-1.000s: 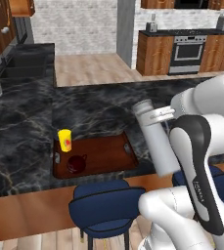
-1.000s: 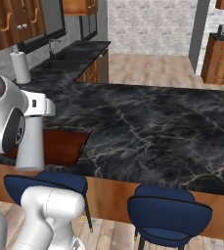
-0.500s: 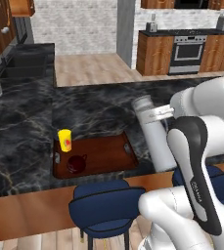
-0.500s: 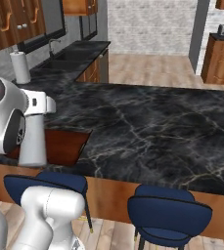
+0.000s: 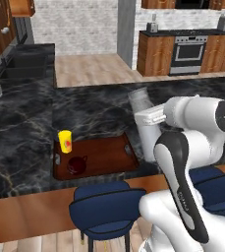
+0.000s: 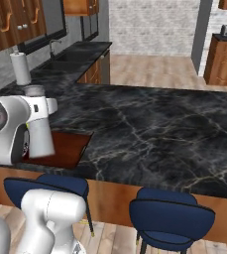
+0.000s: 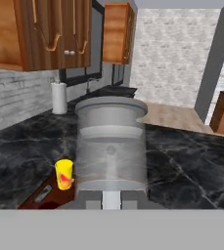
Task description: There is a tray on the dining counter. Grab the cup, mug, and pitcher and place them on the tray. The pitcher may be placed next to the tray if it cannot fit the tray.
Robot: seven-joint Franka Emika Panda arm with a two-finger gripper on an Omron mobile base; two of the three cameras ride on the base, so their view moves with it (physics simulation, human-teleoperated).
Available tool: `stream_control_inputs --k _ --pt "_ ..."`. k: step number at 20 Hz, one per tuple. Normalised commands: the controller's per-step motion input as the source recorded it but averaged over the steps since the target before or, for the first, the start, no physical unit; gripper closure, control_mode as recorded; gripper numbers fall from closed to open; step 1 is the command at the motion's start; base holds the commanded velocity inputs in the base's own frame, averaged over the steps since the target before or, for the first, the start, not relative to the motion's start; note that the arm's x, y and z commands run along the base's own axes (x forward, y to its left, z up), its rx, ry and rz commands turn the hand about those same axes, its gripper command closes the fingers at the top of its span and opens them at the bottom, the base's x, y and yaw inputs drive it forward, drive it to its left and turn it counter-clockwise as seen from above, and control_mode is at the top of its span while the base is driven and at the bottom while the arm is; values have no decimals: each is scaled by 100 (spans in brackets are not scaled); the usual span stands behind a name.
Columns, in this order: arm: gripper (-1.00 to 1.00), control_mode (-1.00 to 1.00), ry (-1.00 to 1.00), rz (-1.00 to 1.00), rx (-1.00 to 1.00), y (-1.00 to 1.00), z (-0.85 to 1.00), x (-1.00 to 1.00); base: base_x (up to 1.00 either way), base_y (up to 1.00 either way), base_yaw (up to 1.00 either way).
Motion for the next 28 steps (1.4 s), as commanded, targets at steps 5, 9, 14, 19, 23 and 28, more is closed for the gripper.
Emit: stream_control_inputs --k 5,9,14,19,23,28 --pt "100 -100 -1 2 5 14 0 50 0 0 0" --pt "100 -100 -7 3 7 0 0 51 0 0 0" --pt "100 -100 -15 9 8 0 -2 27 0 0 0" --pt "100 -100 -18 14 5 0 -22 23 0 0 0" --pt "100 -100 -15 17 6 0 -28 7 0 0 0" --pt "100 -100 -14 16 8 0 -20 3 0 0 0"
